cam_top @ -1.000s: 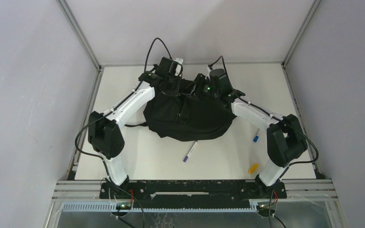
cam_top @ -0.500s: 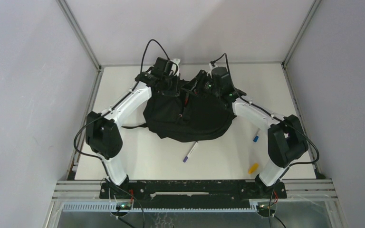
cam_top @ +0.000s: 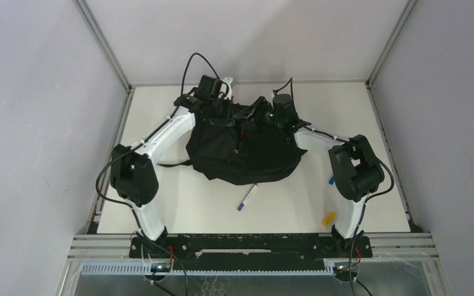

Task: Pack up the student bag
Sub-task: Adjust the student bag at the center of the board.

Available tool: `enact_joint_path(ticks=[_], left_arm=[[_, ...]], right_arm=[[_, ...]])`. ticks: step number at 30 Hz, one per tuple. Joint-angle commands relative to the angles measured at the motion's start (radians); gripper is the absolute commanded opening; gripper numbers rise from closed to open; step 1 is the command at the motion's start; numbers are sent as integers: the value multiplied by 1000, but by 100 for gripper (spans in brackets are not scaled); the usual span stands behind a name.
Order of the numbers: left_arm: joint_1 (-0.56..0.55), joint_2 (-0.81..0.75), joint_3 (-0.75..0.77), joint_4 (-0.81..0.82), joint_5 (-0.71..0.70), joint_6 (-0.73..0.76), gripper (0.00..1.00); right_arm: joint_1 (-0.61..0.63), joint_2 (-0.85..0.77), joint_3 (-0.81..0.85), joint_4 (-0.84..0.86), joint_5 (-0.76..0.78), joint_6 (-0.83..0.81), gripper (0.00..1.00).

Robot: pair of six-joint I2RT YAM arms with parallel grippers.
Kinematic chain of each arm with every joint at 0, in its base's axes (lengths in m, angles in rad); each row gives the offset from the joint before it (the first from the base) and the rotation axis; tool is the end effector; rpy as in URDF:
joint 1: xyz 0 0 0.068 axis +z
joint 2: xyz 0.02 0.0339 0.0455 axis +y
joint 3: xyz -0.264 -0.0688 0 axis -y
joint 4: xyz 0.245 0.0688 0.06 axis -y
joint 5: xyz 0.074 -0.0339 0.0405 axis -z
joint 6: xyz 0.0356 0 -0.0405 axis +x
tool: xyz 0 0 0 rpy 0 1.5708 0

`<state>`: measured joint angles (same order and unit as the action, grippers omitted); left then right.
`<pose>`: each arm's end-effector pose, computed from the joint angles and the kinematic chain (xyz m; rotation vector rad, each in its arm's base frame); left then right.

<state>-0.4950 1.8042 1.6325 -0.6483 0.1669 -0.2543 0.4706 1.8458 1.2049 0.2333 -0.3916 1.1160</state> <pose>0.3555 -0.1986 0.3078 0.3738 2.4195 -0.5433 0.3700 0.2035 0.2268 0.4290 2.1949 1.3476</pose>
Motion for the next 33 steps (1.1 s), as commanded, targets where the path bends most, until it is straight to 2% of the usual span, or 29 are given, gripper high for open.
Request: enact_joint_path(ticks=[1,3,7,8,9,11,12,14,21,26,29,33], left_arm=[[-4,-75,-10,41,74,-4,0],[-4,-76,-14,41,92,-6,0],[-4,-83,-21,40,85,-2,0],[-4,-83,-22,36,85,-1,3],[-4,-82,-23,33,86,0,12],[-4,-83,-25,21,79,-3,37],[-4,-83,-29,10,72,-7,46],[-4,-96,-47,-1,59,-19,53],[-12,-164,-134,26,-36,-27,56],[-19,-182,-159,37,-92,-29,55],[-30,-181,-162,45,-95,-31,56],[-75,-168,-155,43,-192,-38,57]], right_arm=[[-12,26,10,161,-46,98,63],[-12,45,10,208,-63,133,68],[-10,69,10,276,-101,169,70],[-9,70,9,287,-111,170,70],[-9,68,9,292,-119,172,71],[-7,59,9,301,-129,169,71],[-7,53,9,300,-133,167,71],[-7,43,9,299,-141,165,71],[-6,6,3,277,-156,175,70],[-8,-44,-81,357,-161,229,69],[-9,-68,-90,309,-140,195,69],[-12,-73,-90,282,-129,174,69]])
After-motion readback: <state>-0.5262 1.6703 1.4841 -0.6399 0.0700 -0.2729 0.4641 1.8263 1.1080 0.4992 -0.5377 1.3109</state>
